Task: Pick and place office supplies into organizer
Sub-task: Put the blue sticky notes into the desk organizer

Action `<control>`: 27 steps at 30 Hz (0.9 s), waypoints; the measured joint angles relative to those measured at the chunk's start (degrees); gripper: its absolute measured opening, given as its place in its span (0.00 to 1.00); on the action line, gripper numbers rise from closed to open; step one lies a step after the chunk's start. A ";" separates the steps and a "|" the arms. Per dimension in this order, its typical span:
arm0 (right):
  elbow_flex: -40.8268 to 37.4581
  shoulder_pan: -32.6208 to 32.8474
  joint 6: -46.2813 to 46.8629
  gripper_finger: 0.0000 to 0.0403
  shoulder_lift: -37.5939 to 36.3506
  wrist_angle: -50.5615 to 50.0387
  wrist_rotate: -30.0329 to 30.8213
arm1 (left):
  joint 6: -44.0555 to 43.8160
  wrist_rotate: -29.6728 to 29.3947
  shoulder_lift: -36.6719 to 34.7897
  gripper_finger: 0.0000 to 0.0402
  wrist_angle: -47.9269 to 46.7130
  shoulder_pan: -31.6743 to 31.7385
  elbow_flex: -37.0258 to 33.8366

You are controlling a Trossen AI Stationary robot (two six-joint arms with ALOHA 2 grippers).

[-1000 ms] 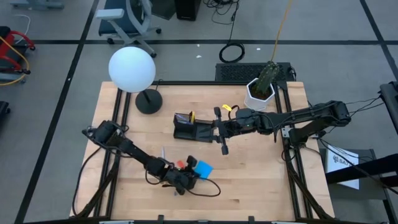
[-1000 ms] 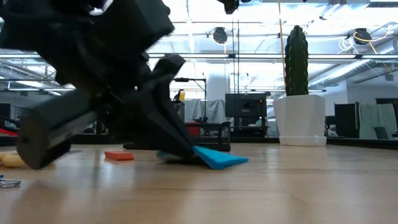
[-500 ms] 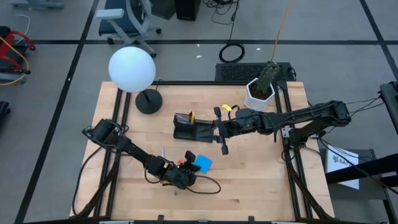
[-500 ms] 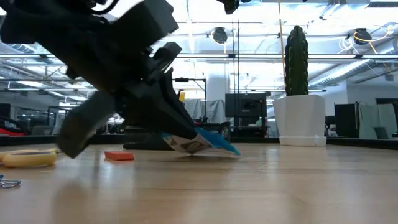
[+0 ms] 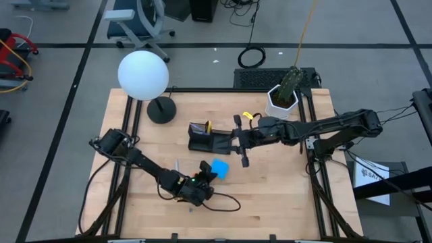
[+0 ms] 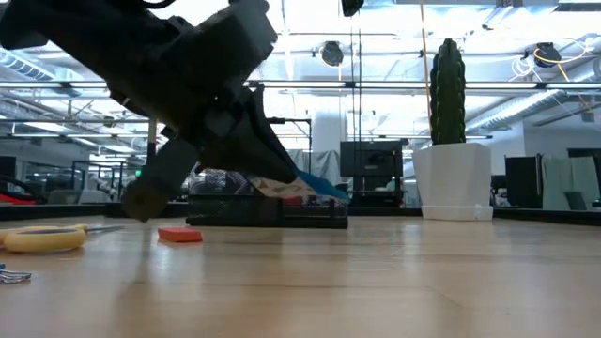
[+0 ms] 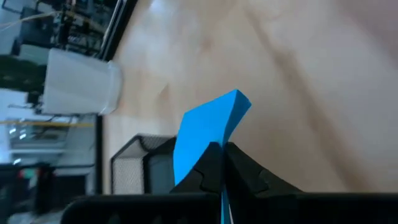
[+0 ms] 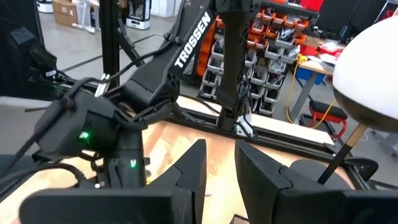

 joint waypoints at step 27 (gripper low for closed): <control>-0.02 2.62 -0.16 0.19 -7.20 -9.43 0.00 | 0.36 -5.29 -2.58 0.01 -7.26 7.16 3.27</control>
